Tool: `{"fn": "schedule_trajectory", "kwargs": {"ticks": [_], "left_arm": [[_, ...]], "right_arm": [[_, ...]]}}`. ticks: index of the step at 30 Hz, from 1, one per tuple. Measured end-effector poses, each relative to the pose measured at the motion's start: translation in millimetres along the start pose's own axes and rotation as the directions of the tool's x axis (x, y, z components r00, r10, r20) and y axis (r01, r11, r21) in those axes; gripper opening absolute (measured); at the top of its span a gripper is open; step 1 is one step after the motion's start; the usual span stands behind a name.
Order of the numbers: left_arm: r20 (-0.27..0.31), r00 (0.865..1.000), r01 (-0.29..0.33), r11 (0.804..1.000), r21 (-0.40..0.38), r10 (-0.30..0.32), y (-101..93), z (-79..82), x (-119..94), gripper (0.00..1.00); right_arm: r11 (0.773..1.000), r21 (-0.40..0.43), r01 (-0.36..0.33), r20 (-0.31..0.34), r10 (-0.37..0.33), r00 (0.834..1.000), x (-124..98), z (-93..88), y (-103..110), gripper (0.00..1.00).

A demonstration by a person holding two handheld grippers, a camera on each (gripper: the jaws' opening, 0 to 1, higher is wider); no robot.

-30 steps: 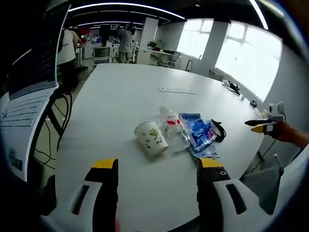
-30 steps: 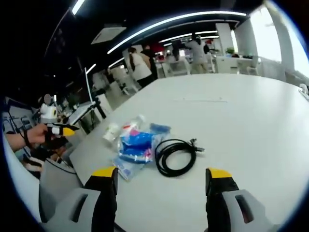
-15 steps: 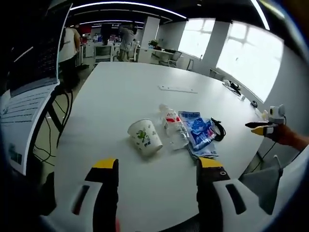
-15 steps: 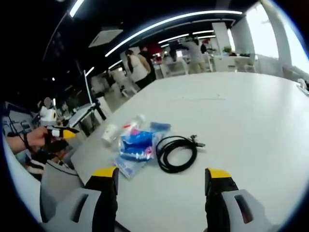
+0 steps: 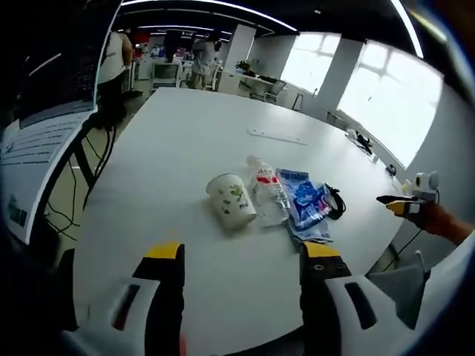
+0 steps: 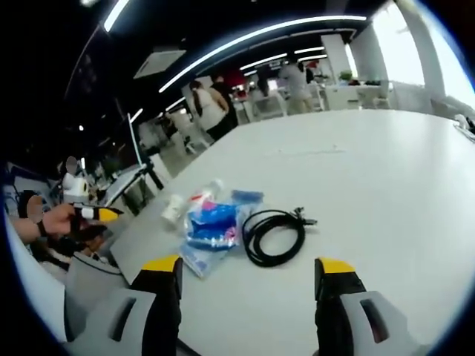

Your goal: Arrange the tabletop items into an orderly group along one side of the table until the central work area is clear of visible clutter.

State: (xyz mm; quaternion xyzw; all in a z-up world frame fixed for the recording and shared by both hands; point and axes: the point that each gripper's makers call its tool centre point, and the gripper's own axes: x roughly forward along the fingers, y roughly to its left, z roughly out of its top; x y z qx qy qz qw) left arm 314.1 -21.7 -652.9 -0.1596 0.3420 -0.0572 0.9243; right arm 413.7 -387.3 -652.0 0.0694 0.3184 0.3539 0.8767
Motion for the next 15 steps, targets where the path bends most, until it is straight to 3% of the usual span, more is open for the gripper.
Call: {"fn": "schedule_trajectory", "kwargs": {"ticks": [15], "left_arm": [[-0.013, 1.000, -0.005, 1.000, 0.001, 0.005, -1.1, -9.7, -1.1, 0.61]], "right_arm": [[1.000, -0.002, 0.001, -0.016, -0.002, 1.000, -1.4, -5.8, 0.6, 0.73]]}}
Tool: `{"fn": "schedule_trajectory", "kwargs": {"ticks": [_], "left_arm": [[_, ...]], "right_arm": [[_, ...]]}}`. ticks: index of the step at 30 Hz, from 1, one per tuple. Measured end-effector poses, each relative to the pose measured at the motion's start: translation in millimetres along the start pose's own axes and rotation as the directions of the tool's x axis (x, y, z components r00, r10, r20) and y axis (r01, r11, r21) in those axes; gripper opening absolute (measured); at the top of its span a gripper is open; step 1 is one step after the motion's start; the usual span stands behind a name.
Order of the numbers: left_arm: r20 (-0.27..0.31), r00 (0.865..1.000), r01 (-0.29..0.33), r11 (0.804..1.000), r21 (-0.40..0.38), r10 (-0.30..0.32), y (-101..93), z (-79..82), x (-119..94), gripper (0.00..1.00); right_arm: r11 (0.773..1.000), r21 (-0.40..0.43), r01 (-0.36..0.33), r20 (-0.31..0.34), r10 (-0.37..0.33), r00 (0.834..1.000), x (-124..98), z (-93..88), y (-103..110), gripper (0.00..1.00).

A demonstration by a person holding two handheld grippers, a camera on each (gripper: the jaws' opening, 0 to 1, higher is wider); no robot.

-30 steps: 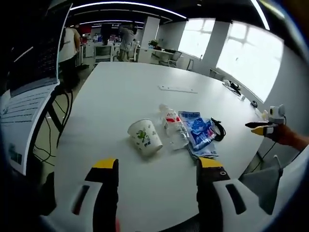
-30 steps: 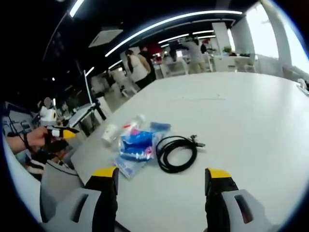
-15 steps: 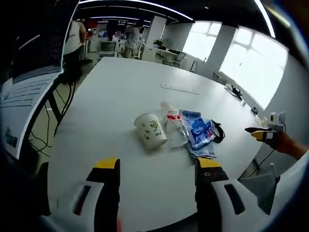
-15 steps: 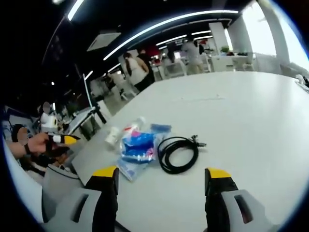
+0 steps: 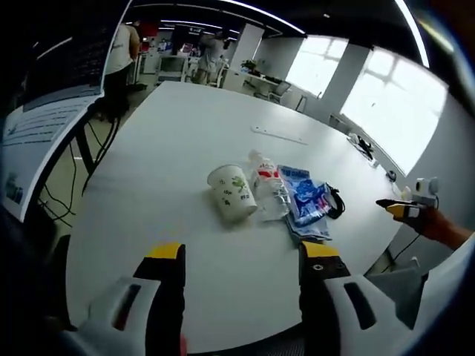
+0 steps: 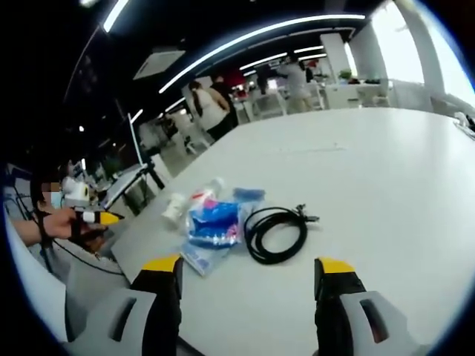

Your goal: Arrange the tabletop items into an orderly group along one side of the table until the central work area is clear of visible clutter.

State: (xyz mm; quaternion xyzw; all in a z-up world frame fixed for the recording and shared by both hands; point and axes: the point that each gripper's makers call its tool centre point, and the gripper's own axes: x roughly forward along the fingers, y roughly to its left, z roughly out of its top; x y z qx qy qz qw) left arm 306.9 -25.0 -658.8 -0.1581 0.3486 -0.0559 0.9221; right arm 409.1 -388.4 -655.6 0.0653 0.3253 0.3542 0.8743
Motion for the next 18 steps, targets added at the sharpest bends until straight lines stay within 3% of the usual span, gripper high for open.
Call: {"fn": "schedule_trajectory", "kwargs": {"ticks": [18], "left_arm": [[-0.030, 0.999, 0.027, 1.000, 0.003, -0.027, -10.2, -10.5, 6.5, 0.60]], "right_arm": [[1.000, 0.003, 0.006, 0.002, -0.006, 1.000, -3.9, -0.7, 0.1, 0.72]]}}
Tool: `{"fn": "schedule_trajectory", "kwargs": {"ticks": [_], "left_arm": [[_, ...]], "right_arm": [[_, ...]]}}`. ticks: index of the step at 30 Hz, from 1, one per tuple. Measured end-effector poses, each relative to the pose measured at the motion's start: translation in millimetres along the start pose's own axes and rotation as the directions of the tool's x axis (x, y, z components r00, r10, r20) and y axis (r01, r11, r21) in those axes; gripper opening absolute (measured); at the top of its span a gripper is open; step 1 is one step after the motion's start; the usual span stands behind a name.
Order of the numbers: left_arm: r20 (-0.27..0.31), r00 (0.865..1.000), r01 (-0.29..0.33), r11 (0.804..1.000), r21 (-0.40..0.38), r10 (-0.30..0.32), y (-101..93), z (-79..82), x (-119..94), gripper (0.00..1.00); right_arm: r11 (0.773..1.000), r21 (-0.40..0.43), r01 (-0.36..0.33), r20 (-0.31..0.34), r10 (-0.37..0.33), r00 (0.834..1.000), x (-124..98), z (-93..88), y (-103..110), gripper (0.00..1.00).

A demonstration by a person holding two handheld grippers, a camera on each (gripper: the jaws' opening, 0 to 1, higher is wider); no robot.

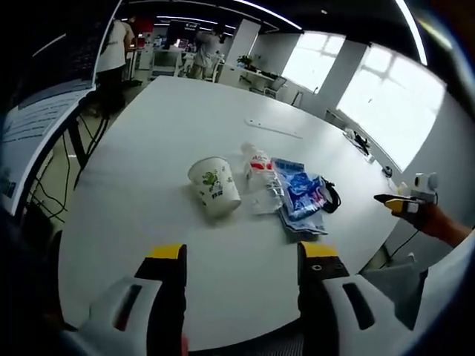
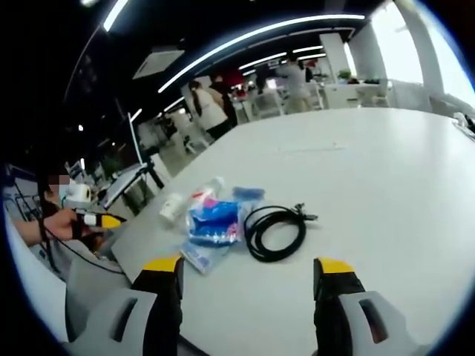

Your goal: Arrange the tabletop items into an orderly group along one side of the table until the central work area is clear of visible clutter.

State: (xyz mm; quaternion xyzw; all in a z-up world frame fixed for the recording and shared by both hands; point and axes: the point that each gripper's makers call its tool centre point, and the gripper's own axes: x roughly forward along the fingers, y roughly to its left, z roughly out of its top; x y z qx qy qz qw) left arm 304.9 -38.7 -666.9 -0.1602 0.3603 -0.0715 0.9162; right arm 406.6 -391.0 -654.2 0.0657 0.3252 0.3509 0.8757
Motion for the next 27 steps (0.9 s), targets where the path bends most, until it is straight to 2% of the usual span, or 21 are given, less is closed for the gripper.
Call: {"fn": "schedule_trajectory", "kwargs": {"ticks": [6, 10, 18, 21, 22, 27], "left_arm": [[-0.010, 1.000, 0.013, 1.000, -0.006, -0.014, -4.2, -3.7, 6.7, 0.59], [-0.012, 1.000, 0.014, 1.000, -0.017, -0.014, -7.7, -5.3, 10.2, 0.58], [0.022, 1.000, -0.004, 0.990, -0.143, 0.007, 2.0, 1.5, 19.9, 0.53], [0.056, 0.998, 0.001, 0.961, -0.277, 0.015, 9.7, 6.3, 29.0, 0.51], [0.063, 0.998, 0.000, 0.954, -0.299, 0.020, 12.0, 7.5, 31.1, 0.51], [0.050, 0.998, -0.026, 0.955, -0.297, 0.042, 18.9, 10.3, 42.8, 0.52]], "right_arm": [[1.000, 0.021, -0.007, 0.025, 0.006, 1.000, 0.6, 5.7, 3.9, 0.71], [1.000, 0.016, -0.015, 0.018, 0.015, 1.000, 3.2, 4.7, 7.5, 0.71], [1.000, 0.008, -0.028, -0.003, 0.028, 1.000, 1.7, 0.8, 10.1, 0.69], [1.000, 0.006, -0.028, -0.019, 0.028, 0.999, 0.8, -0.8, 10.4, 0.68], [1.000, 0.005, -0.028, -0.019, 0.028, 0.999, 0.3, 0.0, 11.1, 0.68], [1.000, 0.016, -0.024, -0.013, 0.024, 1.000, -1.9, 4.4, 11.1, 0.68]]}}
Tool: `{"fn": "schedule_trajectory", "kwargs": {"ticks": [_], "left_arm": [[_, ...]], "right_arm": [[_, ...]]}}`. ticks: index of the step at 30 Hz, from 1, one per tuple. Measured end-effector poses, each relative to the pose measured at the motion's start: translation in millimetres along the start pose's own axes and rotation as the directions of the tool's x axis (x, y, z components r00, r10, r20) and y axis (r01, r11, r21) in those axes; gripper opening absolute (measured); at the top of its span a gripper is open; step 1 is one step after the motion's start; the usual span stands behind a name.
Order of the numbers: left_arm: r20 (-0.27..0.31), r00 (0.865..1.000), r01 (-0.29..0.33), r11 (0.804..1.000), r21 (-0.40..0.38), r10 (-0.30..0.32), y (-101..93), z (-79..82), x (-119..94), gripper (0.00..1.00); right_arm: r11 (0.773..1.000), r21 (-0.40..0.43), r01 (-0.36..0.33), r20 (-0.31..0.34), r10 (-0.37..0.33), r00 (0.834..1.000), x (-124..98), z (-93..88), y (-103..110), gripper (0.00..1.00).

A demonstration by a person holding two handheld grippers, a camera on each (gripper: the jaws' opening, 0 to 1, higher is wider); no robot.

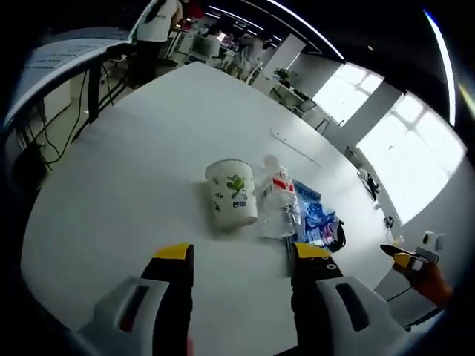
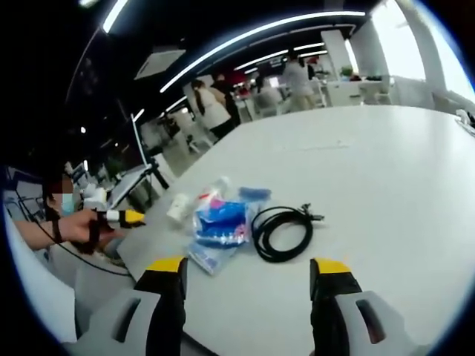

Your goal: Arrange the tabletop items into an orderly group along one side of the table until the central work area is clear of visible clutter.

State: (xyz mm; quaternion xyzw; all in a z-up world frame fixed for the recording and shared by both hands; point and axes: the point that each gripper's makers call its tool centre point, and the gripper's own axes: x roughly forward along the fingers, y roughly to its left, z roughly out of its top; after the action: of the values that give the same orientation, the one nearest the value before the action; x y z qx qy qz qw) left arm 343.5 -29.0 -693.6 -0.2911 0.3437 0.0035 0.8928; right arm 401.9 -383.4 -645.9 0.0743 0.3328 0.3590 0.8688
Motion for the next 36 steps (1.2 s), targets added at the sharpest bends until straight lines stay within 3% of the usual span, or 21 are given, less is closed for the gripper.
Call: {"fn": "schedule_trajectory", "kwargs": {"ticks": [13, 21, 31, 36], "left_arm": [[0.014, 0.999, -0.049, 0.997, -0.051, 0.050, 14.4, 16.9, 29.8, 0.53], [0.019, 0.999, -0.040, 0.996, -0.086, 0.041, 13.0, 22.8, 48.2, 0.53], [0.037, 0.999, -0.027, 0.989, -0.148, 0.033, 14.6, 26.8, 66.4, 0.53], [0.031, 0.999, -0.033, 0.990, -0.138, 0.038, 17.0, 28.1, 72.1, 0.54]], "right_arm": [[1.000, -0.015, -0.002, -0.037, 0.001, 0.999, -3.6, -0.7, 0.9, 0.67], [1.000, -0.012, 0.013, -0.041, -0.014, 0.999, -8.6, 0.1, -2.9, 0.67], [1.000, 0.008, 0.021, -0.071, -0.020, 0.997, -12.5, -11.7, -3.0, 0.65], [1.000, 0.007, 0.022, -0.081, -0.021, 0.996, -12.4, -13.7, -4.1, 0.65]]}}
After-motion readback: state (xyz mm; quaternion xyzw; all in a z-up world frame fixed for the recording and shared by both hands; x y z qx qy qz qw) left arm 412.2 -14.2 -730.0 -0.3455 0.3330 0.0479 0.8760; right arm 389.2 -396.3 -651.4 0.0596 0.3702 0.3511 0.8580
